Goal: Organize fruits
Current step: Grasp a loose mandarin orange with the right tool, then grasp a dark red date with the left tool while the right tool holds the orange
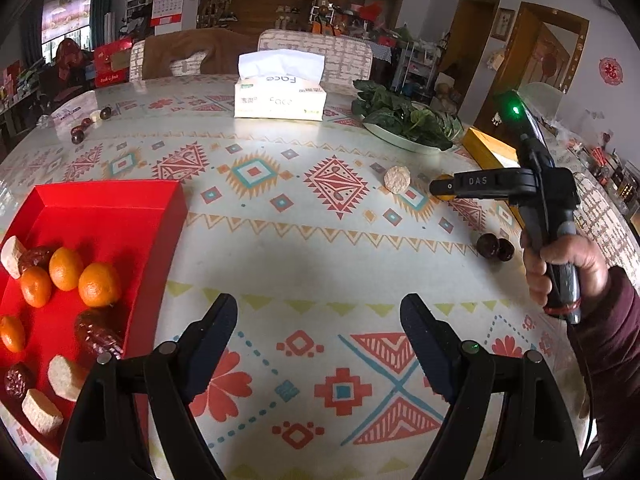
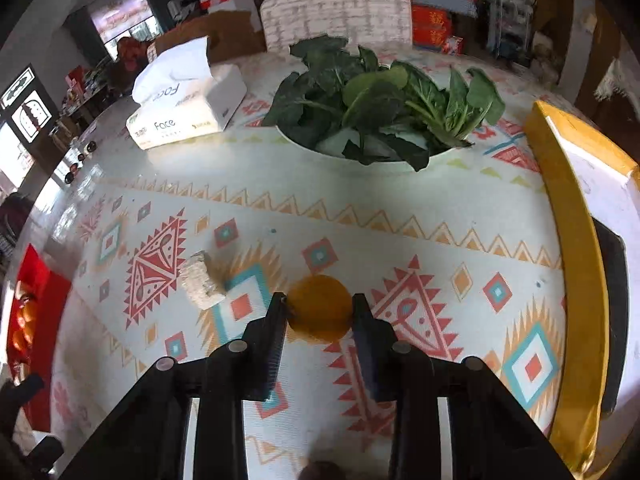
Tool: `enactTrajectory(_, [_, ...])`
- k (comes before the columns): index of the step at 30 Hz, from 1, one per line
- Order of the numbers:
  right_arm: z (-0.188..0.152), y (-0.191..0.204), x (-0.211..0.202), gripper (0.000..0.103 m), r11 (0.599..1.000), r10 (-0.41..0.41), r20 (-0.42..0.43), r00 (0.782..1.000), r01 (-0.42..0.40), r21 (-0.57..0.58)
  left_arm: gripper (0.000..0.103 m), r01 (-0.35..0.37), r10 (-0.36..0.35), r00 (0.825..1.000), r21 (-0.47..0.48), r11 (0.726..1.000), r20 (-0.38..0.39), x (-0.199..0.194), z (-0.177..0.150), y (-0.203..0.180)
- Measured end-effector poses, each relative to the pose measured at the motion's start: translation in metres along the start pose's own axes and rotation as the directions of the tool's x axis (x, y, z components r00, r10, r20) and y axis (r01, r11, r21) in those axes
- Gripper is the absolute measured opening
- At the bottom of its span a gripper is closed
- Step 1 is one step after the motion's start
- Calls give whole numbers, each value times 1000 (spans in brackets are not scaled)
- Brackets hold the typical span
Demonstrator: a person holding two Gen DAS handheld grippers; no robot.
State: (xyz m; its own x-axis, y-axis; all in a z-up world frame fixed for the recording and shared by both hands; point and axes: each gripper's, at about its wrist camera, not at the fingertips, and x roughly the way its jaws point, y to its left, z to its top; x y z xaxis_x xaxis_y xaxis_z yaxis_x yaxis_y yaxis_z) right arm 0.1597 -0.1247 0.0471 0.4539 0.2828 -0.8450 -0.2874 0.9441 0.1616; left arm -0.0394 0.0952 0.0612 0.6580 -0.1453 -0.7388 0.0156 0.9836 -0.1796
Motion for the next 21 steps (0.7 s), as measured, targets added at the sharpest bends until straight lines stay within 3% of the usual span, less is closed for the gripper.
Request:
enactTrajectory(9, [-42,-14,-66,35,989,85,143,986,-101,111,83,-7,7,1000,27,1000,14,-9,1,-14])
enactTrajectory(14, [-77,-34,-90,35,975,80,226,971,-122,183,82,93,-92,996,38,995,-19,5,8,-44])
enactTrajectory(17, [-87,-54,-89,35,957,109,234,966,-166,240,72,105,-104,994,67,992,-23,16,15,-66])
enactTrajectory(21, [-89,-71,-90,35,941,127,251,960,-197,276,71,121,-119,993,118,986,-25,35,24,-100])
